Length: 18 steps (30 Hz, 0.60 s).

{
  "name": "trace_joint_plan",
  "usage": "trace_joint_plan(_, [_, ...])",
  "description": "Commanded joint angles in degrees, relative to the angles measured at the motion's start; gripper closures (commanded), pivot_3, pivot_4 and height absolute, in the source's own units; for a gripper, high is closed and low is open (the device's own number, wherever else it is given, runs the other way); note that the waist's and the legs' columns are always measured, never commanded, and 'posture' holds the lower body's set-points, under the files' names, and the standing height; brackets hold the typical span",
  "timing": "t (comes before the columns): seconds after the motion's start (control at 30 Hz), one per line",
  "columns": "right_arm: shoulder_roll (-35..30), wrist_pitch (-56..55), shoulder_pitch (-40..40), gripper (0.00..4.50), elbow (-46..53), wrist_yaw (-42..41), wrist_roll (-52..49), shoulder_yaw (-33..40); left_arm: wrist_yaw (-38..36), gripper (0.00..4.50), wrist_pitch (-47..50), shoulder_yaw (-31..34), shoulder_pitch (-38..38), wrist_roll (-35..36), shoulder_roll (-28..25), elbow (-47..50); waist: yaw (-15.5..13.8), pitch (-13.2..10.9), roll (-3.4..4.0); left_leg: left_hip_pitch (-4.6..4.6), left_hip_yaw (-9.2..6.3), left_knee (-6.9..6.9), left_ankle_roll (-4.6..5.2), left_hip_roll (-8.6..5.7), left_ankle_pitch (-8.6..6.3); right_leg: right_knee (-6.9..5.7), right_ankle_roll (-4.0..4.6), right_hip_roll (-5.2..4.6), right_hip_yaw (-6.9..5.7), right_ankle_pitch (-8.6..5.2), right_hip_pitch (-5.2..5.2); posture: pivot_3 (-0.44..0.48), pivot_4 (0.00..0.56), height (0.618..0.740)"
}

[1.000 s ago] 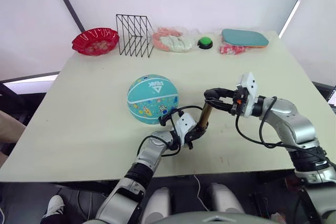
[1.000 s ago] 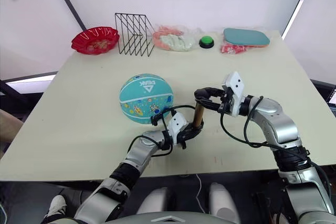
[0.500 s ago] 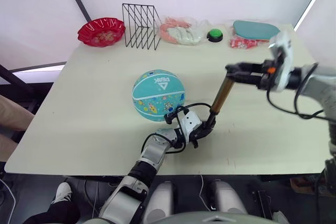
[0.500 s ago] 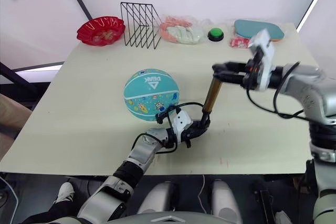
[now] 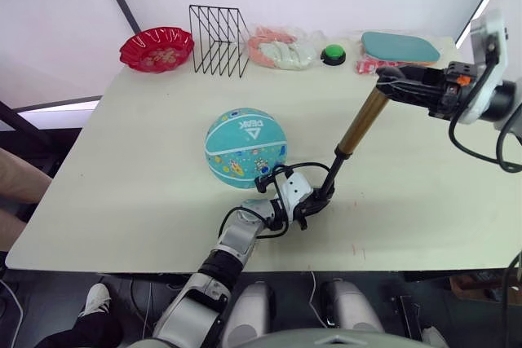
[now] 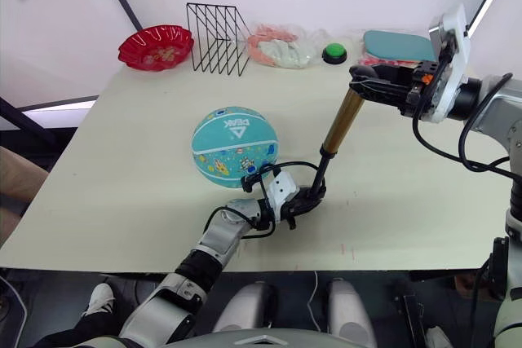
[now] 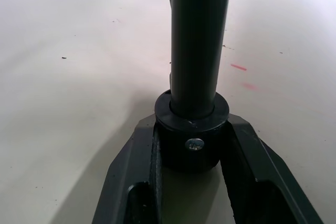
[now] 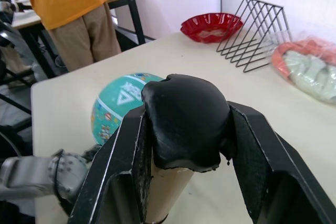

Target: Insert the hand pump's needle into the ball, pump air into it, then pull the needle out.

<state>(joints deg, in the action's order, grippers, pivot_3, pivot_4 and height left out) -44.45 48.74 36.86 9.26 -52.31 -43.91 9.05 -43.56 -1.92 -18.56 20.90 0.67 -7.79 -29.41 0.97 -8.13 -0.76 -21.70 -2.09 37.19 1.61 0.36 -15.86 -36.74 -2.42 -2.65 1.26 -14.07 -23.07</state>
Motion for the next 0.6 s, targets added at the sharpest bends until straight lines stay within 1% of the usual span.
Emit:
trace_joint_plan(0.03, [1.32, -2.29, -4.83, 2.92, -0.92, -1.12, 5.2, -7.28, 0.4, 3.46, 3.99, -0.43, -2.97, -1.98, -1.95, -4.8, 0.03, 0.12, -0.15, 0.16, -0.05, 0.01, 0.0, 0.05, 0.0, -0.01, 0.01, 0.09, -0.03, -0.01, 0.18, 0.0, 0.15, 0.74])
trace_joint_plan(0.1, [2.45, -5.06, -7.57, 2.92, -1.84, -1.68, 8.04, -10.6, 0.47, 3.46, 4.3, -0.42, -3.06, -1.98, -2.02, -4.29, 0.1, 0.13, -0.17, 0.35, -0.05, 0.01, 0.0, 0.07, 0.0, -0.01, 0.01, 0.12, -0.03, -0.01, 0.35, 0.0, 0.15, 0.74])
trace_joint_plan(0.2, [5.5, -9.7, -11.9, 2.92, -4.93, -1.94, 12.99, -16.45, 0.7, 3.46, 5.05, -0.2, -3.51, -1.9, -2.1, -3.15, 0.17, 0.37, -0.5, 0.71, -0.02, -0.05, 0.0, 0.15, -0.01, 0.0, 0.01, 0.23, 0.0, -0.05, 0.64, 0.0, 0.15, 0.74])
trace_joint_plan(0.27, [6.89, -11.92, -13.46, 2.92, -6.89, -2.29, 15.42, -19.0, 0.78, 3.46, 5.32, -0.22, -3.72, -1.89, -2.16, -2.66, 0.35, 0.63, -0.55, 1.02, -0.03, -0.11, 0.0, 0.25, -0.01, 0.05, -0.09, 0.34, 0.01, -0.17, 0.91, 0.0, 0.15, 0.74])
trace_joint_plan(0.4, [10.32, -16.99, -15.98, 2.92, -12.6, -2.69, 20.57, -23.45, 0.98, 3.46, 5.35, -0.32, -3.86, -1.97, -2.29, -2.54, 0.63, 1.1, -0.67, 1.12, -0.09, -0.16, 0.0, 0.31, -0.01, 0.05, -0.03, 0.42, 0.01, -0.19, 0.98, 0.0, 0.15, 0.74])
trace_joint_plan(0.5, [11.38, -18.46, -16.35, 2.92, -13.75, -3.33, 21.82, -23.7, 1.09, 3.46, 5.2, -0.3, -3.84, -1.96, -2.34, -2.84, 1.03, 1.18, -0.58, 1.33, -0.09, -0.19, 0.0, 0.36, -0.01, 0.05, 0.1, 0.43, 0.02, -0.17, 1.18, 0.0, 0.15, 0.74])
trace_joint_plan(0.53, [11.43, -18.11, -15.89, 2.92, -12.96, -3.47, 21.14, -22.75, 1.1, 3.46, 5.04, -0.21, -3.86, -1.92, -2.4, -3.08, 1.08, 1.19, -0.66, 1.5, -0.08, -0.28, -0.01, 0.35, -0.02, 0.06, 0.03, 0.4, 0.03, -0.23, 1.36, 0.0, 0.15, 0.74])
trace_joint_plan(0.57, [11.0, -17.62, -15.1, 2.92, -11.71, -3.75, 20.18, -21.32, 1.09, 3.46, 4.85, -0.13, -3.86, -1.87, -2.47, -3.41, 1.08, 1.19, -0.67, 1.71, -0.07, -0.42, -0.01, 0.35, -0.02, 0.1, 0.16, 0.38, 0.04, -0.4, 1.49, 0.0, 0.15, 0.74])
trace_joint_plan(0.6, [10.68, -17.27, -14.53, 2.92, -10.86, -3.91, 19.53, -20.35, 1.09, 3.46, 4.73, -0.07, -3.85, -1.84, -2.51, -3.63, 1.06, 1.18, -0.63, 1.73, -0.07, -0.45, -0.01, 0.36, -0.02, 0.1, 0.18, 0.38, 0.04, -0.41, 1.5, 0.0, 0.15, 0.74])
